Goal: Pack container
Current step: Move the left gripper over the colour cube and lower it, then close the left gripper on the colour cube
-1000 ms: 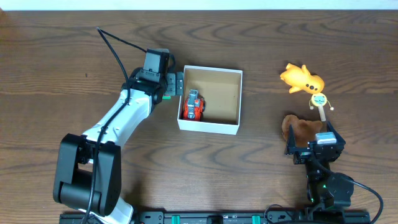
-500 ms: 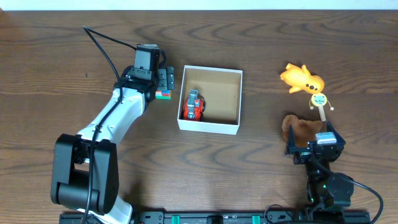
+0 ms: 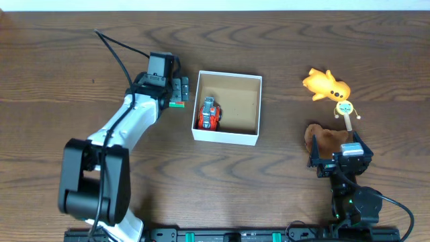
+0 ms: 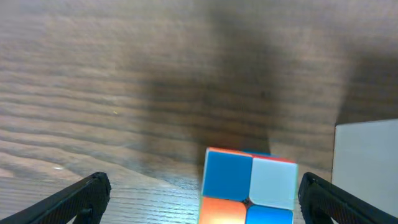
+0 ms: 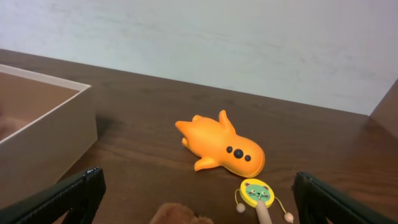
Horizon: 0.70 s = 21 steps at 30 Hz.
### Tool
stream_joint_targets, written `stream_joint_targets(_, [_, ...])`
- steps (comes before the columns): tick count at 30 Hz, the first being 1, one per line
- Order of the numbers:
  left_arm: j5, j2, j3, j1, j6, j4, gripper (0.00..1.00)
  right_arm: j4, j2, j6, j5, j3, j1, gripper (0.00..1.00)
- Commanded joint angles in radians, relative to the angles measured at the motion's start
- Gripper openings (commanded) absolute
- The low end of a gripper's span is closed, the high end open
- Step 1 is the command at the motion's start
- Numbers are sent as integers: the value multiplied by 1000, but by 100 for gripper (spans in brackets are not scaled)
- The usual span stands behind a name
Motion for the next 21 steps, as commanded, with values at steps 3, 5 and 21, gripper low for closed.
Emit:
stream_joint_targets(3, [57, 43, 2, 2, 58, -3, 96, -4, -5, -7, 3, -2, 5, 99])
stream_joint_targets(5, [57, 54, 2, 2, 66, -2, 96, -4, -5, -7, 3, -2, 5, 99])
stream_joint_targets(21, [58, 120, 2, 2, 110, 87, 92, -4, -5, -7, 3, -2, 5, 99])
